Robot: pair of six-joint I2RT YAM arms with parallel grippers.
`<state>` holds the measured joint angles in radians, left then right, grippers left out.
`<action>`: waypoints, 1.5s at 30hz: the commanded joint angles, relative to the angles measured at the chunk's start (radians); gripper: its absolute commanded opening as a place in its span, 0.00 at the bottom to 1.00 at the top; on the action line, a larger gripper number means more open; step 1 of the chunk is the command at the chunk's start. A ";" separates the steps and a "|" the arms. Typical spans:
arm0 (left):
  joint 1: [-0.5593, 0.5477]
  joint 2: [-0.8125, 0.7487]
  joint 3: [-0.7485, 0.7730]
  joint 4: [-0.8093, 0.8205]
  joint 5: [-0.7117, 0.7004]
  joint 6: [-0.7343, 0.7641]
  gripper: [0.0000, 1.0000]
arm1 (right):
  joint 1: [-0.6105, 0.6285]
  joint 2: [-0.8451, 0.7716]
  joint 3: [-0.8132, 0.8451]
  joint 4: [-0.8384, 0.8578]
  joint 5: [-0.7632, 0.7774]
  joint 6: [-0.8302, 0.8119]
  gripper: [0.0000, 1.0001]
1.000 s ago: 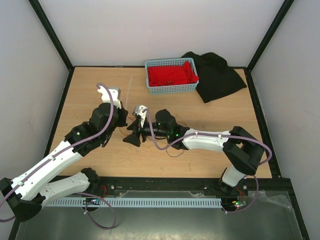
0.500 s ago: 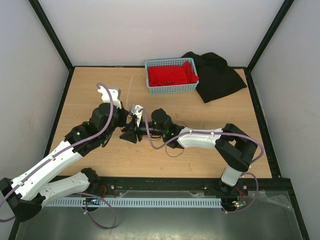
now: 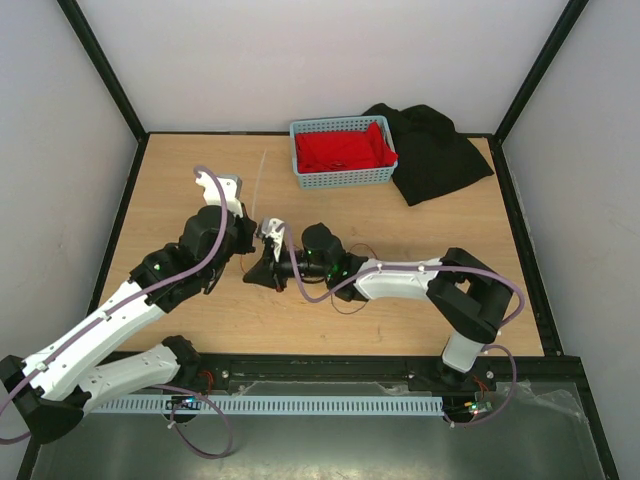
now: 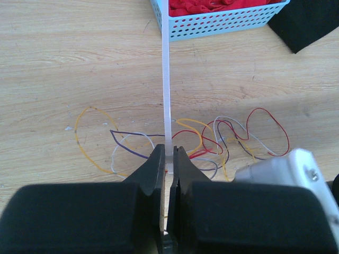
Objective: Zip-tie the wires
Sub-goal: Adjust the cable at the center of the board.
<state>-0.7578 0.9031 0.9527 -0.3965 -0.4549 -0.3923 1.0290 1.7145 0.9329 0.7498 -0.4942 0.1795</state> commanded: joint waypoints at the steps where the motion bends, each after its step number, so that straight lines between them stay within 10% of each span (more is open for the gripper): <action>1: 0.005 0.006 0.036 0.005 -0.024 0.013 0.00 | 0.033 -0.030 -0.047 0.026 -0.022 0.018 0.00; 28: 0.005 0.000 0.045 0.004 -0.037 0.029 0.00 | 0.124 0.099 -0.169 0.110 -0.029 0.116 0.00; 37: 0.006 -0.007 0.032 0.005 -0.042 0.031 0.00 | 0.122 -0.068 -0.135 -0.084 0.037 0.033 0.53; 45: 0.010 -0.015 0.028 0.005 -0.038 0.049 0.00 | 0.052 -0.347 -0.238 -0.252 0.116 -0.029 0.62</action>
<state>-0.7547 0.9100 0.9638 -0.3965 -0.4759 -0.3641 1.1297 1.4841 0.7456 0.5957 -0.4206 0.1913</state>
